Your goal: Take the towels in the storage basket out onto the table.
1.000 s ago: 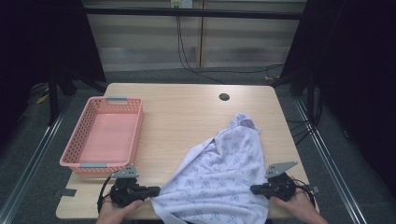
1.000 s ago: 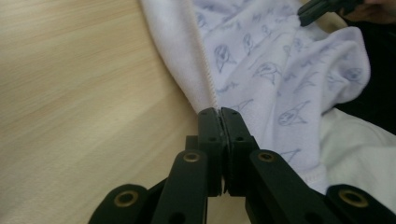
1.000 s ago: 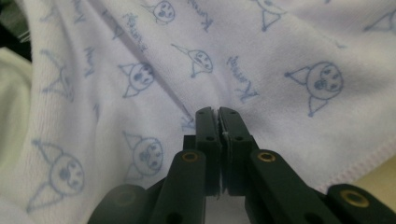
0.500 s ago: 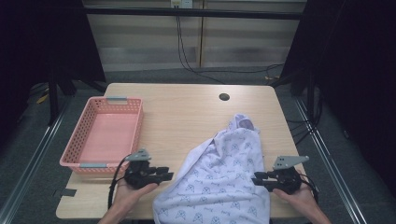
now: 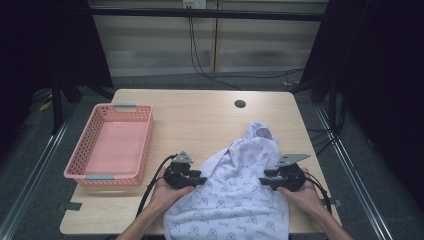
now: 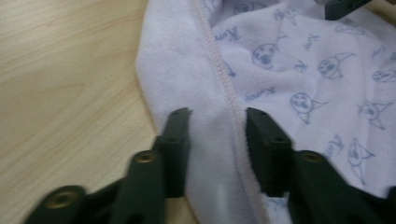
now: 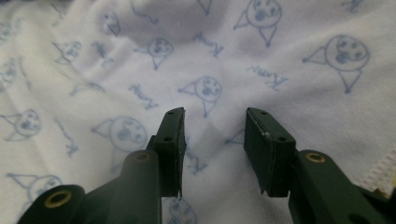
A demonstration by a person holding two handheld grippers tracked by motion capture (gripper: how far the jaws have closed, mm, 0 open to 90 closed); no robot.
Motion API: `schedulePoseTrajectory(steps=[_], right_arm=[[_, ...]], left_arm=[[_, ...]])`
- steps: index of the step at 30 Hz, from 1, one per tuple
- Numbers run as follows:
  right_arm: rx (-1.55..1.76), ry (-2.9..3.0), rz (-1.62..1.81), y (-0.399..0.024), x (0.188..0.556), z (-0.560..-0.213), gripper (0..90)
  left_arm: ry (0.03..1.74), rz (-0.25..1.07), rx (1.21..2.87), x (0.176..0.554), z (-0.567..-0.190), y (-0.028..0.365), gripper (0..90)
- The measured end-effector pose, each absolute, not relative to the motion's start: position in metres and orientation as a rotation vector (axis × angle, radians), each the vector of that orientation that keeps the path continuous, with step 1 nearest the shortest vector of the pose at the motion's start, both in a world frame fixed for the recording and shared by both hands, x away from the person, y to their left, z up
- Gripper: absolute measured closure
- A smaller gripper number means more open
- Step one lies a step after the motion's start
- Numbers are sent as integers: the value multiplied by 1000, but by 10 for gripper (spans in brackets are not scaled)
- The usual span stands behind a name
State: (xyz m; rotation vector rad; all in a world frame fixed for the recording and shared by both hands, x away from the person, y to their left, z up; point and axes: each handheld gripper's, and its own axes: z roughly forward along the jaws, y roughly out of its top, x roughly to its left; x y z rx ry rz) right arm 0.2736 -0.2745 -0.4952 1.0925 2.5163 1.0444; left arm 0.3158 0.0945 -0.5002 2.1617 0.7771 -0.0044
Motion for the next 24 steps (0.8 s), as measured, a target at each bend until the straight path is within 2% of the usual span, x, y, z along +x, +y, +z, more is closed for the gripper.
schedulePoseTrajectory(steps=[1, 2, 3, 7, 16, 17, 21, 24], right_arm=[[1082, 2525, 1028, -274, 273, -496, 633], [1071, 2522, 1009, -273, 271, -496, 685], [1056, 2548, 1019, -273, 271, -496, 781], [1057, 2602, 1022, -277, 262, -494, 860], [965, 2734, 1005, -286, 214, -488, 866], [951, 2757, 996, -286, 207, -487, 859], [956, 2724, 1038, -290, 203, -487, 740], [982, 2642, 1097, -291, 213, -479, 700]], left_arm=[[774, -33, 2162, 316, -500, 98, 832], [790, -30, 2158, 315, -500, 100, 875], [812, -37, 2146, 314, -500, 104, 885], [830, -97, 2089, 307, -496, 126, 888], [828, -248, 2037, 252, -486, 181, 883], [825, -254, 2032, 249, -487, 184, 865], [843, -223, 1996, 255, -484, 183, 688], [817, -179, 1989, 270, -480, 167, 648]])
